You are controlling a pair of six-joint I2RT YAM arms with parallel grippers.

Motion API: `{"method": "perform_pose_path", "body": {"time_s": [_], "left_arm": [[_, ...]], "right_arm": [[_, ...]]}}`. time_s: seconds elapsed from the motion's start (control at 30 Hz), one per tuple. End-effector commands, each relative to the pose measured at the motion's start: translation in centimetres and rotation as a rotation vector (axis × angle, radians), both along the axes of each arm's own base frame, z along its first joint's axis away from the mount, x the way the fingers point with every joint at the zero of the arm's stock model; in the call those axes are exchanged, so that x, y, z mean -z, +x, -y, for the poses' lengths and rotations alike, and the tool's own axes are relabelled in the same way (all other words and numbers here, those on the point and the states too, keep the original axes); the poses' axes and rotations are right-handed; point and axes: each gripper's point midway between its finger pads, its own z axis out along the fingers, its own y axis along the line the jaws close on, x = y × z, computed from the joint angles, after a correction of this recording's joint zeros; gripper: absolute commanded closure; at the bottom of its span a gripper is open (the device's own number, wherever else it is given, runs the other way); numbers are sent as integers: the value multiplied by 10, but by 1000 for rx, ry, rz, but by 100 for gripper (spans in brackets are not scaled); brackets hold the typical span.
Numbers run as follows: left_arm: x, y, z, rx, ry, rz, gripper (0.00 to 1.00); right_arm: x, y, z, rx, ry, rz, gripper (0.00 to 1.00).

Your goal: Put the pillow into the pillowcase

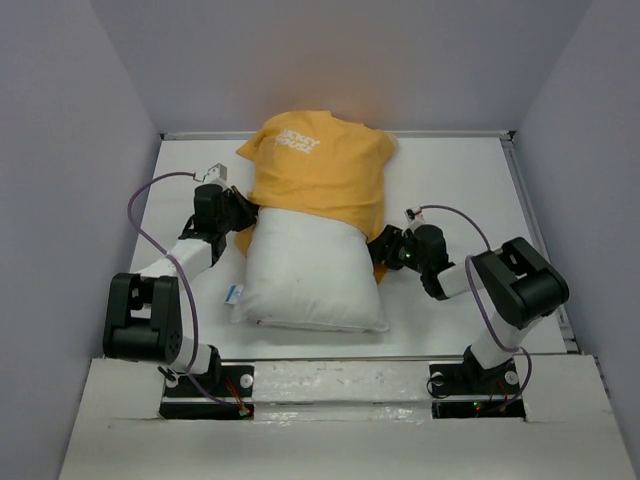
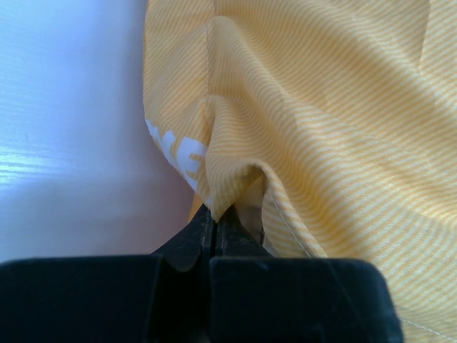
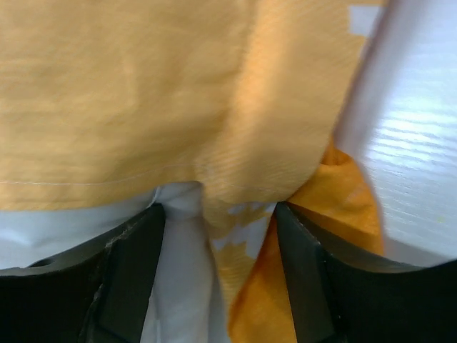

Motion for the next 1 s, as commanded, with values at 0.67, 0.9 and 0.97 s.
{"method": "perform_pose_path", "body": {"time_s": [0.67,0.9,0.97], "left_arm": [[-38,6,5,30,8,109,100],[-37,4,4,27,10,104,100],[-36,4,6,32,5,103,100]], "right_arm": [[13,24,30,125,-42,83,46],[-2,54,60,139,-110,147,29],[6,56,53,54,-80,143,26]]}}
